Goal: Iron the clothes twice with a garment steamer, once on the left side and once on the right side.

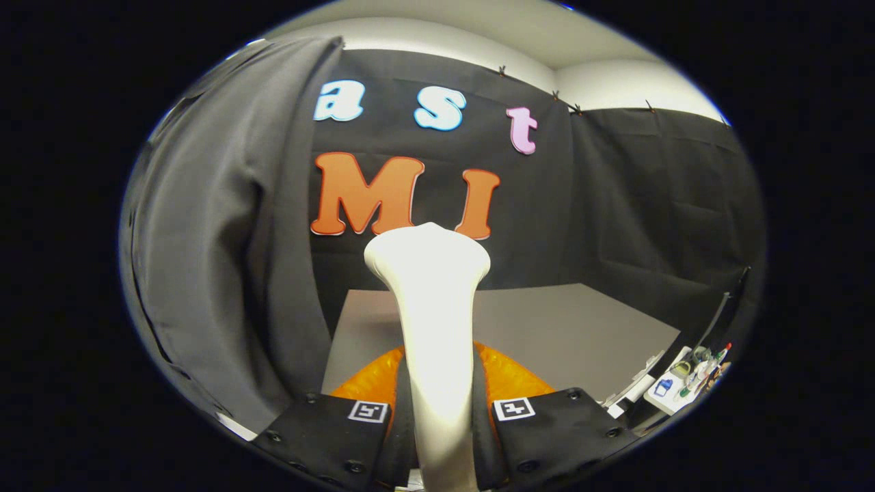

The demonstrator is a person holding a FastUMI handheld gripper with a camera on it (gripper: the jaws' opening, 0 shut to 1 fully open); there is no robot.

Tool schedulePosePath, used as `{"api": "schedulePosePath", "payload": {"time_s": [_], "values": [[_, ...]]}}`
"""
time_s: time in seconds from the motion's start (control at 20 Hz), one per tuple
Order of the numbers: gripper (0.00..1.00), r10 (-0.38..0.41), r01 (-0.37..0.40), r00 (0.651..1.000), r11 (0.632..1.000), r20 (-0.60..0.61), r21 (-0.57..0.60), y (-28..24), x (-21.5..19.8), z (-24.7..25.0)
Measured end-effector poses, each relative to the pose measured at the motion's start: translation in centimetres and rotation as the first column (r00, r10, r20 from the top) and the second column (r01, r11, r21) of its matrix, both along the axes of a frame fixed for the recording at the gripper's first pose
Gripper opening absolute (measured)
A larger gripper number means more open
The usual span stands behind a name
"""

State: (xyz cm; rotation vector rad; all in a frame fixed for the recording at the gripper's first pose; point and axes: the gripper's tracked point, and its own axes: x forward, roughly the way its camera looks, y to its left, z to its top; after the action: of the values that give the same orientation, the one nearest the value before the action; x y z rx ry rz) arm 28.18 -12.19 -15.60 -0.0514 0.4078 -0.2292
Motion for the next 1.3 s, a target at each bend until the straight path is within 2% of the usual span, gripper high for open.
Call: {"api": "schedulePosePath", "payload": {"time_s": [0.15, 0.5, 0.75, 0.95, 1.1, 1.3], "values": [[0.42, -0.011, 0.015, 0.997, 0.999, 0.078, -0.051, 0.9, -2.4, 2.8], [0.42, 0.056, -0.042, 0.973, 0.997, 0.222, -0.066, 4.8, -9.4, 11.2], [0.42, 0.139, -0.133, 0.964, 0.990, 0.225, -0.044, 8.6, -13.4, 14.5], [0.42, 0.203, -0.208, 0.939, 0.978, 0.276, -0.010, 13.1, -16.2, 16.2], [0.42, 0.213, -0.215, 0.932, 0.976, 0.292, -0.025, 15.2, -15.7, 16.9], [0.42, 0.195, -0.185, 0.932, 0.981, 0.306, -0.063, 18.8, -13.8, 17.4]]}}
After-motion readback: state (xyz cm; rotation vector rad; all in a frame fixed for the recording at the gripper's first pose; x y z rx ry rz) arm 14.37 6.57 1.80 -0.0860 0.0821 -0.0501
